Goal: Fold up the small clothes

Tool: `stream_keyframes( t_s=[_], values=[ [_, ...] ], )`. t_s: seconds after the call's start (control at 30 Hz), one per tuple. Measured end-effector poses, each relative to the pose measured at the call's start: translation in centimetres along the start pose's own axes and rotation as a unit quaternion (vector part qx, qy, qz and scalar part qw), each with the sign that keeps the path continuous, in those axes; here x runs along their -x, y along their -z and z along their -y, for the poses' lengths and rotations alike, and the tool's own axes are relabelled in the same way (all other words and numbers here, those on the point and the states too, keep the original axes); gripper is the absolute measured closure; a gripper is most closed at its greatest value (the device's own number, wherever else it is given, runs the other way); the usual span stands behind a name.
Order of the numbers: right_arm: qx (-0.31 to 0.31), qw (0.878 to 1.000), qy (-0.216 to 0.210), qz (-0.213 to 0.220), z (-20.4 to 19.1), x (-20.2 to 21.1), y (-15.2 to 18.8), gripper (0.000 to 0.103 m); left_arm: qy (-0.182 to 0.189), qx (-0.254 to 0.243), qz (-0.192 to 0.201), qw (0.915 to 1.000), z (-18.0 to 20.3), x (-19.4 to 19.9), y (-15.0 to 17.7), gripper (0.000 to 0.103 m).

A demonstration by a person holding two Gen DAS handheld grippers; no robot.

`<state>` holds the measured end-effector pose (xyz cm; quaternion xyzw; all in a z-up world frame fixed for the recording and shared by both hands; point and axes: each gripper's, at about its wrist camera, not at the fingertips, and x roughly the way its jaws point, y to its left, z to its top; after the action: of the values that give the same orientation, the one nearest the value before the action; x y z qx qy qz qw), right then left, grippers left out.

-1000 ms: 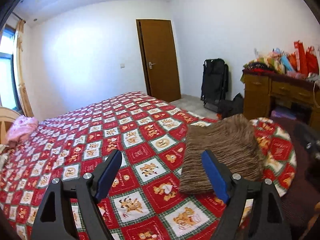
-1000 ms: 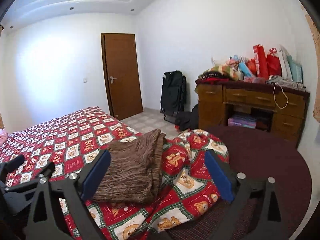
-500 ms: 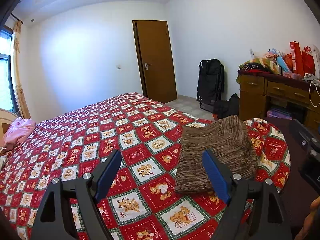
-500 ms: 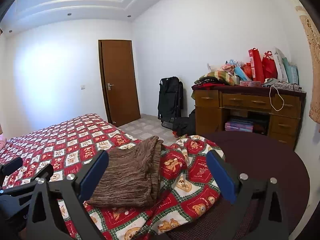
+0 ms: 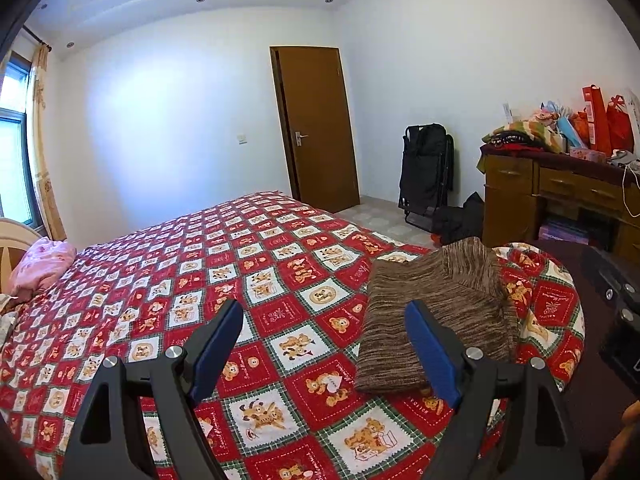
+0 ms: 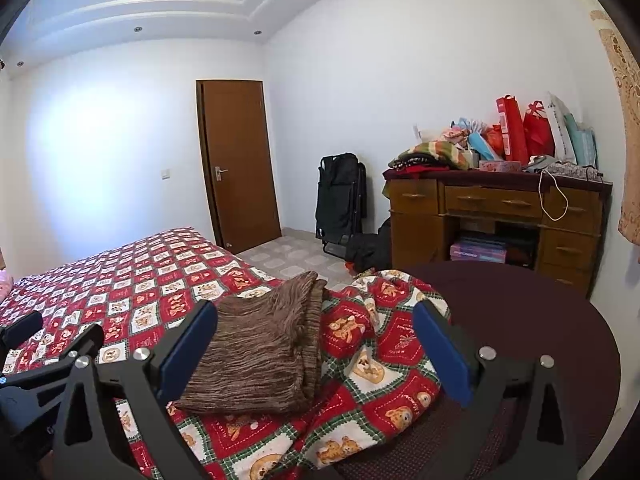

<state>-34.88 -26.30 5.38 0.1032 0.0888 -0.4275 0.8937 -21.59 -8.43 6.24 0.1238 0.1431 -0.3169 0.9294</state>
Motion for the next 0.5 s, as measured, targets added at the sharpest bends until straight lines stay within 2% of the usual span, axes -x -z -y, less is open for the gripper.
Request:
stream_keyframes(
  t_s=[0.27, 0.5],
  values=[
    [0.002, 1.000, 0.001, 0.001, -0.11, 0.13, -0.01, 0.003, -0.011, -0.002, 0.000, 0.9999, -0.05, -0.14, -0.06, 0.020],
    [0.002, 1.000, 0.001, -0.001, -0.28, 0.23, -0.13, 0.003, 0.008, 0.021, 0.000, 0.9997, -0.72, -0.43, 0.06, 0.020]
  ],
)
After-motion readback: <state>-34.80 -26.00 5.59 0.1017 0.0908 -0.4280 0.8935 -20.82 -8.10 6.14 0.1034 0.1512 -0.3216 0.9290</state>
